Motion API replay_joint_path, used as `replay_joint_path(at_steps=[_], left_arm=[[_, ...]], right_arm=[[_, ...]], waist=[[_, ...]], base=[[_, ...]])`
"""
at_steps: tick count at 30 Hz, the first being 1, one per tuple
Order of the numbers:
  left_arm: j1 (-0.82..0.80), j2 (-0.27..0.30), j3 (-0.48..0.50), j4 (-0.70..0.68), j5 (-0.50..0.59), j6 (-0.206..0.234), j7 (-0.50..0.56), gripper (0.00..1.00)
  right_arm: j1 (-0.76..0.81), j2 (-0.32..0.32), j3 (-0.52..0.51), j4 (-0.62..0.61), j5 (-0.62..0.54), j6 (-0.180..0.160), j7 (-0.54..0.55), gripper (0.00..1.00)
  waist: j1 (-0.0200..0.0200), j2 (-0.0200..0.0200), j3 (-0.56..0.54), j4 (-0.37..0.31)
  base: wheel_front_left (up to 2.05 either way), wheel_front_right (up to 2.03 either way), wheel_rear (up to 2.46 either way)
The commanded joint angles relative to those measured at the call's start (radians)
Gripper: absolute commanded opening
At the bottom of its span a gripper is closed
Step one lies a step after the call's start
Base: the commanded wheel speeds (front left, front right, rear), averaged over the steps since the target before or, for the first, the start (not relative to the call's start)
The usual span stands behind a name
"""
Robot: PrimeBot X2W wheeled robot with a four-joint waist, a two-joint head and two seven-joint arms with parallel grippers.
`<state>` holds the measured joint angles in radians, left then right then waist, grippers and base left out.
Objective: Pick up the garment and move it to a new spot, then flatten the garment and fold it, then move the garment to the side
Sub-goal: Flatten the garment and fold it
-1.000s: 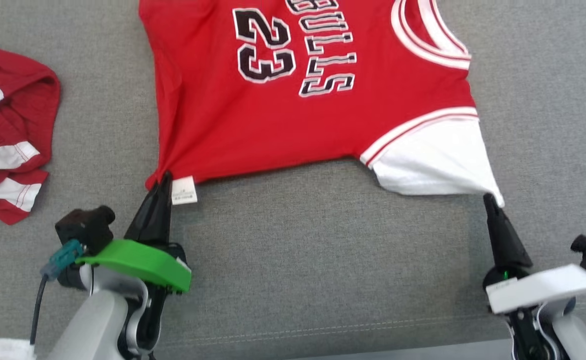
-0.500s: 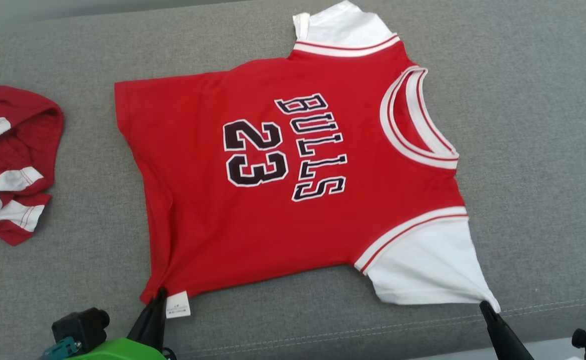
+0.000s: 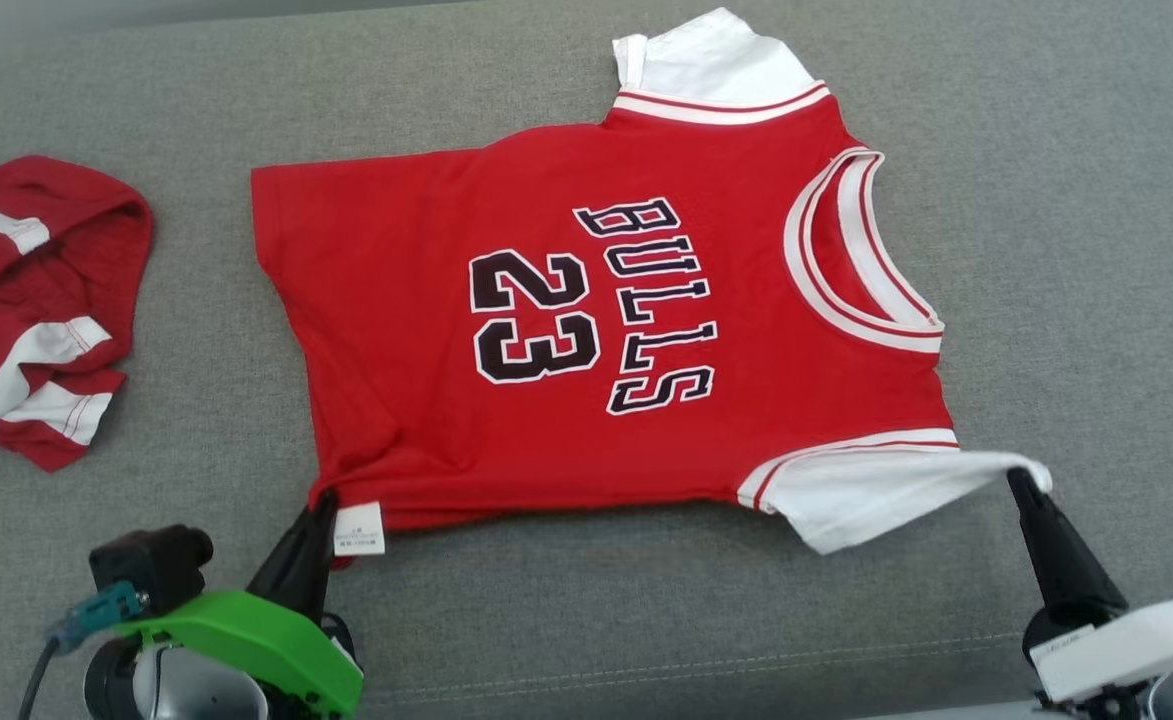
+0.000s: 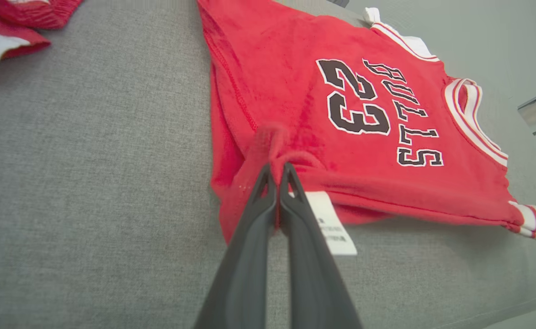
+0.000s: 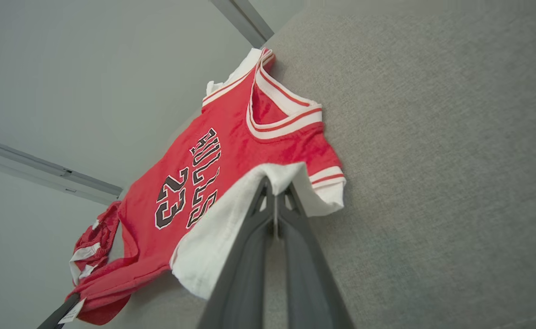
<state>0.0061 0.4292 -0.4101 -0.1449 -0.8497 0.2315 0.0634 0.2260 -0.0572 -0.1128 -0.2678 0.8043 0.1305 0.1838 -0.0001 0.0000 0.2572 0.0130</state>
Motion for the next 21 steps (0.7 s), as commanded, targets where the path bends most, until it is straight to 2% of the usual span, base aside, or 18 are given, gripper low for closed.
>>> replay_joint_path(at_steps=[1,5,11,21], left_arm=[[-0.034,0.007,0.005,0.003,0.011,-0.004,0.008,0.0],[-0.12,0.0,0.008,0.033,0.011,-0.017,0.027,0.0],[-0.239,-0.029,-0.008,0.135,-0.006,-0.06,0.054,0.0],[-0.37,-0.082,-0.025,0.296,-0.015,-0.108,0.05,0.0]], right_arm=[[-0.04,0.001,-0.007,0.008,-0.009,0.0,0.005,0.0],[-0.177,-0.015,0.006,0.063,-0.04,0.0,0.03,0.0],[-0.372,-0.076,0.059,0.192,-0.081,0.0,0.05,0.0],[-0.635,-0.176,0.155,0.401,-0.078,0.0,0.013,0.0]], waist=[[0.0001,0.0,0.012,0.008],[0.0001,0.0,0.034,0.016],[0.0001,0.0,0.07,0.036],[0.0001,0.0,0.121,0.065]], base=[[0.0,0.0,0.0],[0.0,0.0,0.0],[0.0,0.0,0.0],[0.0,0.0,0.0]])
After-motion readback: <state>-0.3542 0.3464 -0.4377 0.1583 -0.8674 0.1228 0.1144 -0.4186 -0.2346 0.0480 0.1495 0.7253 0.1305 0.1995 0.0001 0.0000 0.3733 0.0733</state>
